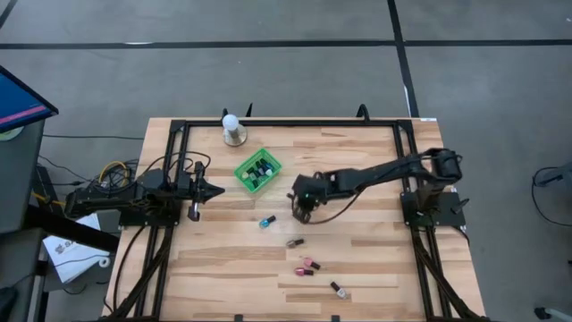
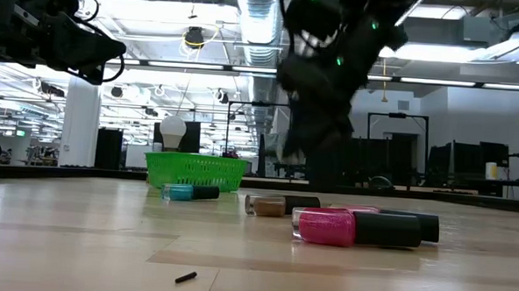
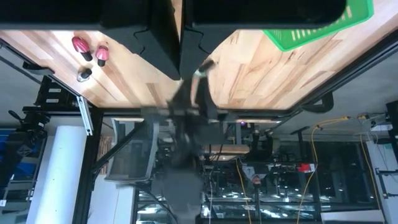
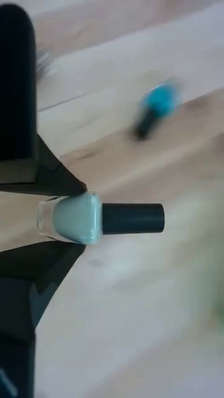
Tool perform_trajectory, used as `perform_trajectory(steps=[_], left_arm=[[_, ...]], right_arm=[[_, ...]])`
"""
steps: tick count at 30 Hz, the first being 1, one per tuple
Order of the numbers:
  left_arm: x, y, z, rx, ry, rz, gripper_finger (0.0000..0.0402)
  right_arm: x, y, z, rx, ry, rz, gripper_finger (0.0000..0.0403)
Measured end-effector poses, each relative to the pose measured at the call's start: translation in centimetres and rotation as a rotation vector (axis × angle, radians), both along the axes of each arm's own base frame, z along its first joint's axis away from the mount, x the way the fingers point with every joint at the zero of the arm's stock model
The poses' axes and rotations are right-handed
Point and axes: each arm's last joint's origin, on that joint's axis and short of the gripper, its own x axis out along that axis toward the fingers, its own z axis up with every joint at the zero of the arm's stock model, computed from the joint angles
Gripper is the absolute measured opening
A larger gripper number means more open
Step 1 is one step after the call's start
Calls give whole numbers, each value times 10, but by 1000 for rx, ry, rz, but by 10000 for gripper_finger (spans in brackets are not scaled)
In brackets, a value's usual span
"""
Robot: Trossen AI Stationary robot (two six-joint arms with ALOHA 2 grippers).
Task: Pick & Place Nail Polish
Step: Put the light green nail polish bottle into the green bin
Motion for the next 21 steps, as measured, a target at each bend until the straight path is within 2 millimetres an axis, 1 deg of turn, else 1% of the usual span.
perform_trajectory(steps=[3,6,12,15,19,21], left_arm=[[0,0,0,0,0,0,2],[0,0,0,0,0,0,2],[0,0,0,0,0,0,2],[0,0,0,0,0,-1,2],[0,0,0,0,0,-1,2],[0,0,0,0,0,0,2]], right_arm=[[0,-7,26,3,-136,-21,86],[1,-12,59,38,-329,-7,86],[1,-18,114,124,-716,144,86],[0,-17,133,184,-864,266,86],[0,-11,150,262,-1024,457,86],[-2,-10,156,304,-1075,517,86]])
